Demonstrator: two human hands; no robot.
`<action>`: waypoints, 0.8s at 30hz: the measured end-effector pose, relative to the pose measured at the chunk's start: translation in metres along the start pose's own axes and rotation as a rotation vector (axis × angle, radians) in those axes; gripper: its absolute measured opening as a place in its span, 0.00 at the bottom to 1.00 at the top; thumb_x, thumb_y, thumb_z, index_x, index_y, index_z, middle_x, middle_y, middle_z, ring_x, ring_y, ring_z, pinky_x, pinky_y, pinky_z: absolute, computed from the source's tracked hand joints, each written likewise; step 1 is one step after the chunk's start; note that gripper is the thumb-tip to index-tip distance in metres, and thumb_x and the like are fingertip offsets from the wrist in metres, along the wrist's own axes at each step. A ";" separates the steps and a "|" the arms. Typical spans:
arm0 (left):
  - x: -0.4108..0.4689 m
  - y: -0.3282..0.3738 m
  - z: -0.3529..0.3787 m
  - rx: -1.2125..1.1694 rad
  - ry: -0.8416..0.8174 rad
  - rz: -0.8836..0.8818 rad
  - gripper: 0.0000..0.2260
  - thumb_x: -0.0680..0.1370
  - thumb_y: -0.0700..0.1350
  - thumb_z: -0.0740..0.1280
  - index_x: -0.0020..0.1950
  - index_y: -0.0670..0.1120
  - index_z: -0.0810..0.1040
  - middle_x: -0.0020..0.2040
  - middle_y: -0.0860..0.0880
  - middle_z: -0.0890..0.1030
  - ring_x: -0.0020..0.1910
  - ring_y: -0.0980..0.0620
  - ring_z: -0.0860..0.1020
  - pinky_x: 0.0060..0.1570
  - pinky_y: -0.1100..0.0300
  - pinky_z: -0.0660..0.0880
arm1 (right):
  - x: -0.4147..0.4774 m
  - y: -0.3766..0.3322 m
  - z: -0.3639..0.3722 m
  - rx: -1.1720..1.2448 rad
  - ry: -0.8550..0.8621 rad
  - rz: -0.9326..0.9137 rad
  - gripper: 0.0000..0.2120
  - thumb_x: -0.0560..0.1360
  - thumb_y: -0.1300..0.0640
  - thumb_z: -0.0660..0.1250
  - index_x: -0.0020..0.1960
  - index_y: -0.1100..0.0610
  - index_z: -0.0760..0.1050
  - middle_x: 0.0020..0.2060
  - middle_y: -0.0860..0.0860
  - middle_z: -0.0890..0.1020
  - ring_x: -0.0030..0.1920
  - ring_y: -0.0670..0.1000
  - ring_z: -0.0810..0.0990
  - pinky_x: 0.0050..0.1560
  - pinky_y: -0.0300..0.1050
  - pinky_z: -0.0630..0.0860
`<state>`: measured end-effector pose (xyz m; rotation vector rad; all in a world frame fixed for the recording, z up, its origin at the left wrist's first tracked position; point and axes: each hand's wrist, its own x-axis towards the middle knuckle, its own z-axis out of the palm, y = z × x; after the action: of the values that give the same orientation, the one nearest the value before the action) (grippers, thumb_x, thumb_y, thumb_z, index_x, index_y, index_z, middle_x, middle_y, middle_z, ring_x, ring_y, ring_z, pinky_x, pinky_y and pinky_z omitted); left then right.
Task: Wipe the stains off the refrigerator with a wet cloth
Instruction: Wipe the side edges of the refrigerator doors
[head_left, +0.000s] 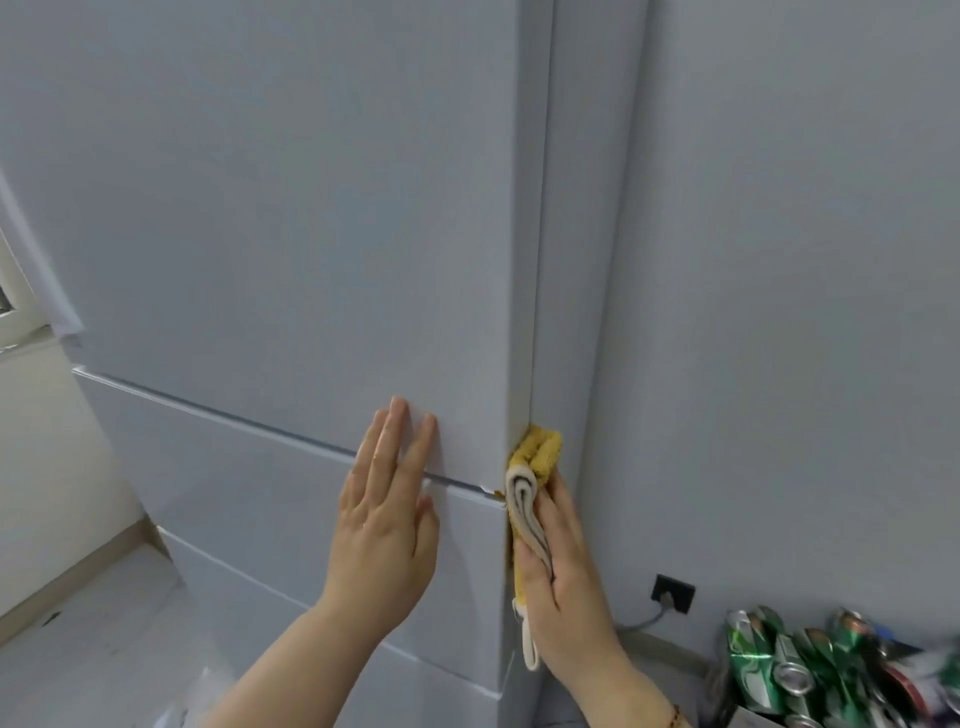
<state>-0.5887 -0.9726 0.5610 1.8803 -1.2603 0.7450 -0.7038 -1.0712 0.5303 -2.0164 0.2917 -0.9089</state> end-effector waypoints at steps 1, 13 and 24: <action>0.000 0.001 0.000 -0.005 -0.004 -0.007 0.29 0.73 0.41 0.51 0.73 0.58 0.50 0.75 0.56 0.48 0.73 0.65 0.42 0.70 0.70 0.42 | -0.006 0.003 0.004 0.006 0.009 0.038 0.21 0.73 0.43 0.51 0.64 0.33 0.50 0.69 0.27 0.48 0.67 0.25 0.48 0.63 0.18 0.47; -0.044 -0.011 0.004 -0.001 -0.170 0.055 0.33 0.68 0.41 0.52 0.74 0.53 0.49 0.76 0.51 0.47 0.74 0.60 0.40 0.69 0.64 0.46 | -0.056 0.017 0.062 0.002 0.230 0.283 0.21 0.72 0.44 0.48 0.64 0.37 0.46 0.66 0.32 0.49 0.66 0.25 0.49 0.65 0.20 0.49; -0.056 -0.018 0.013 0.027 -0.228 0.056 0.37 0.67 0.40 0.49 0.75 0.53 0.41 0.75 0.58 0.37 0.74 0.59 0.39 0.69 0.67 0.43 | -0.046 0.016 0.060 0.064 0.273 0.277 0.23 0.74 0.54 0.50 0.62 0.35 0.48 0.66 0.30 0.50 0.61 0.18 0.46 0.61 0.16 0.49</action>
<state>-0.5905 -0.9511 0.5049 2.0033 -1.4550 0.5905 -0.6925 -1.0189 0.4744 -1.7381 0.6677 -1.0006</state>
